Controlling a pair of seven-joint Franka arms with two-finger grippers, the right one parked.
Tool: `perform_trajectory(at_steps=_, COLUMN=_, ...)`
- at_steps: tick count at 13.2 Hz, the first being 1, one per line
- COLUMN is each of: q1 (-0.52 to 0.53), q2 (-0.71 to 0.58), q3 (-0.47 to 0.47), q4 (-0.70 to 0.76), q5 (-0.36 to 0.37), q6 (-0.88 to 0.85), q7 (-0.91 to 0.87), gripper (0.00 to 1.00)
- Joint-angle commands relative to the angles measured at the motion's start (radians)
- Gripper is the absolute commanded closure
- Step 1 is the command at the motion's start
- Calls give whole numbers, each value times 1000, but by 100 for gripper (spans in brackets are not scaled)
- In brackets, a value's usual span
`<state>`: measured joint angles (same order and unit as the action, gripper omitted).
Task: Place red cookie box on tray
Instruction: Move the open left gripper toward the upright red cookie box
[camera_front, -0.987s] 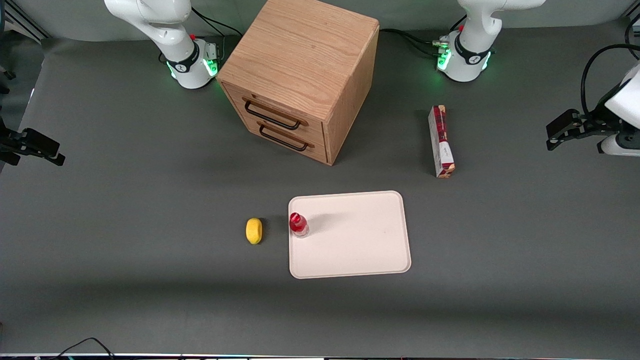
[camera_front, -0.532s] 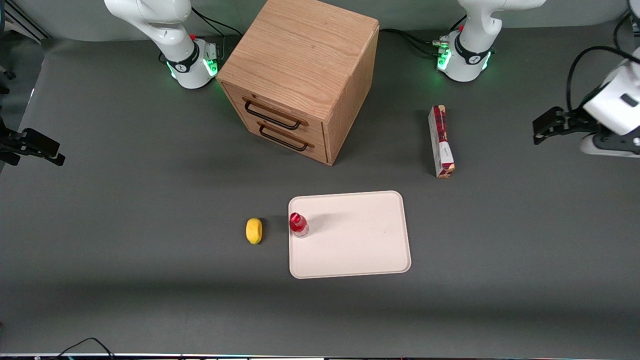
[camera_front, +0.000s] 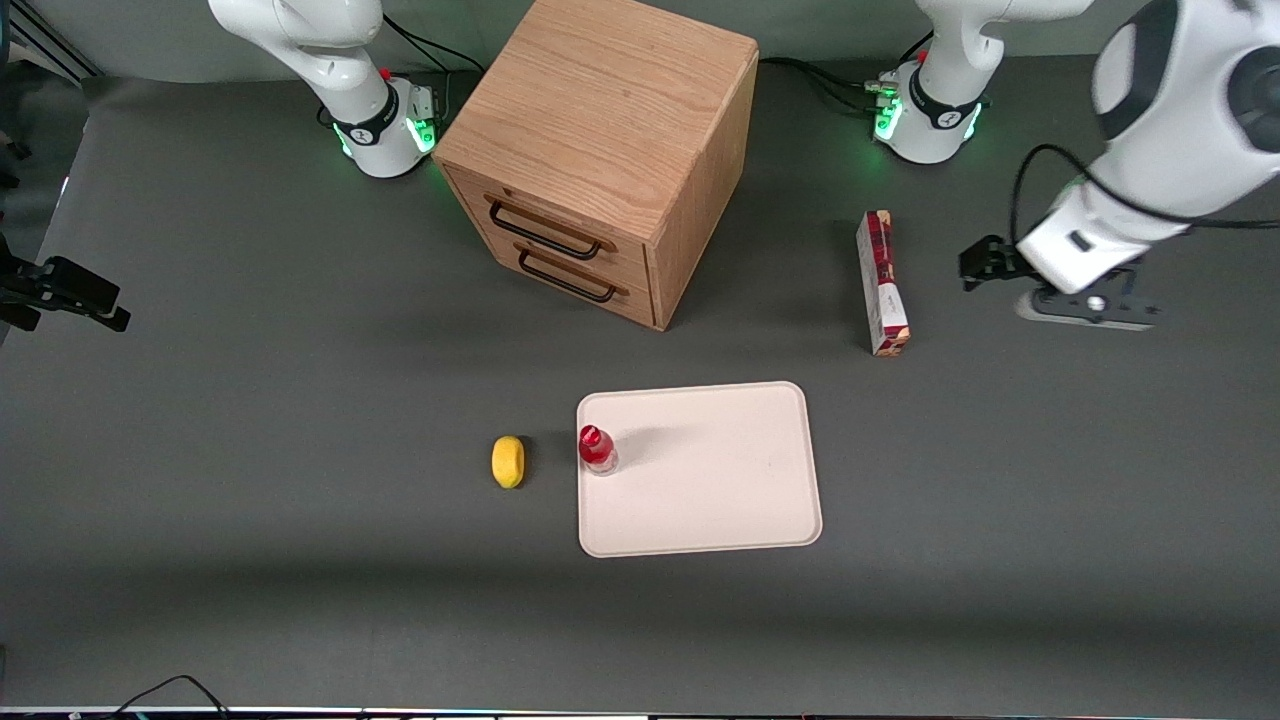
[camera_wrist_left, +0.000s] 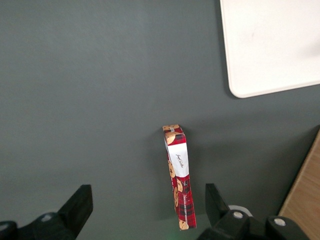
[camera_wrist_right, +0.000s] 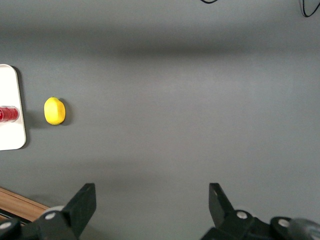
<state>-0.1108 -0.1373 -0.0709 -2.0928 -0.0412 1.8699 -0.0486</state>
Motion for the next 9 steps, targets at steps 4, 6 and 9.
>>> perform_trajectory(at_steps=4, q1=-7, q2=-116, q3=-35, q4=-459, q5=-19, q6=366, q7=-23, gripper=0)
perform_trajectory(at_steps=6, q1=-15, q2=-104, q3=-68, q4=-528, q5=-19, q6=438, q7=-71, gripper=0)
perform_trajectory(at_steps=9, q1=-20, q2=-32, q3=-87, q4=-539, q5=-20, q6=451, q7=-82, gripper=0)
